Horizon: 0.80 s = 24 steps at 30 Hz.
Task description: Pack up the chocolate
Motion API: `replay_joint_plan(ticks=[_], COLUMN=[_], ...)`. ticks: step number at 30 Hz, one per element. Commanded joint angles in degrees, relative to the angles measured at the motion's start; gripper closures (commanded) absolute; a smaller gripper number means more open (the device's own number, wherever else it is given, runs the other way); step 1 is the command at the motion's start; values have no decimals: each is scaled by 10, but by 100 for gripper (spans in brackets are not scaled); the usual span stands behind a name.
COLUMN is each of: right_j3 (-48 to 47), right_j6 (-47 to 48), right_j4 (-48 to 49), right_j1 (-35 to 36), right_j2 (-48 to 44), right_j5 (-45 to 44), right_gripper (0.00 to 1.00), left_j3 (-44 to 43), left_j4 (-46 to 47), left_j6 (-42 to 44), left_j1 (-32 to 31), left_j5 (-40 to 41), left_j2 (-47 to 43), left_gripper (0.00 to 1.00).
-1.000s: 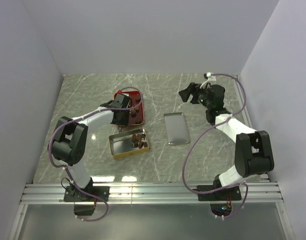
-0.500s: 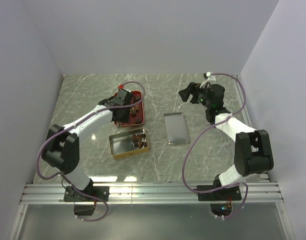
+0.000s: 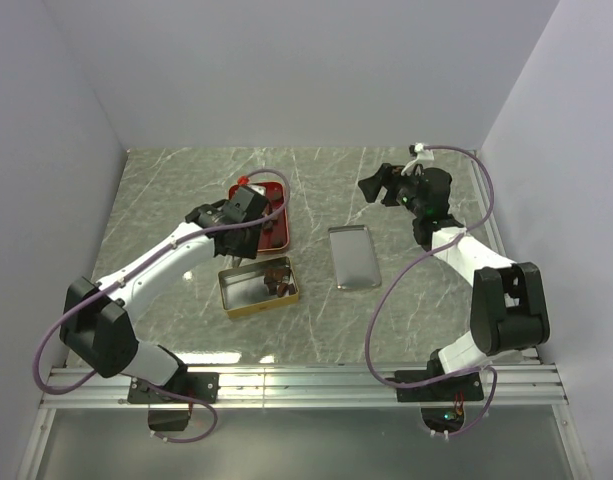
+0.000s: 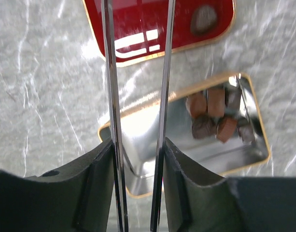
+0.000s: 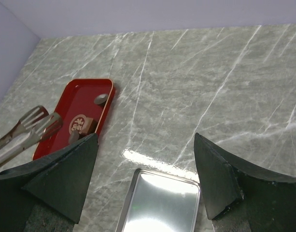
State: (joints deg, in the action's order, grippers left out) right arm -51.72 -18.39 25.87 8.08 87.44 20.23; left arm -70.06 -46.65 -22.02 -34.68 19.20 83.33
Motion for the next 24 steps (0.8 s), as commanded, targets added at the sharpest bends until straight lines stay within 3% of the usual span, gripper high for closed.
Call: replay_joint_plan(ticks=[1,24], right_j3=[0,9], right_j6=[-2,-1], right_j4=[22,26], right_j1=[-3,-2], right_j2=[-29,-42], right_j5=[4,-1], right_gripper=[13,13], left_j3=[1,2], left_j4=[-29,4], left_j6=[-15,6], left_j1=[-19,-37], left_j5=[-7,-21], left_j2=[-16,33], left_gripper=[55,52])
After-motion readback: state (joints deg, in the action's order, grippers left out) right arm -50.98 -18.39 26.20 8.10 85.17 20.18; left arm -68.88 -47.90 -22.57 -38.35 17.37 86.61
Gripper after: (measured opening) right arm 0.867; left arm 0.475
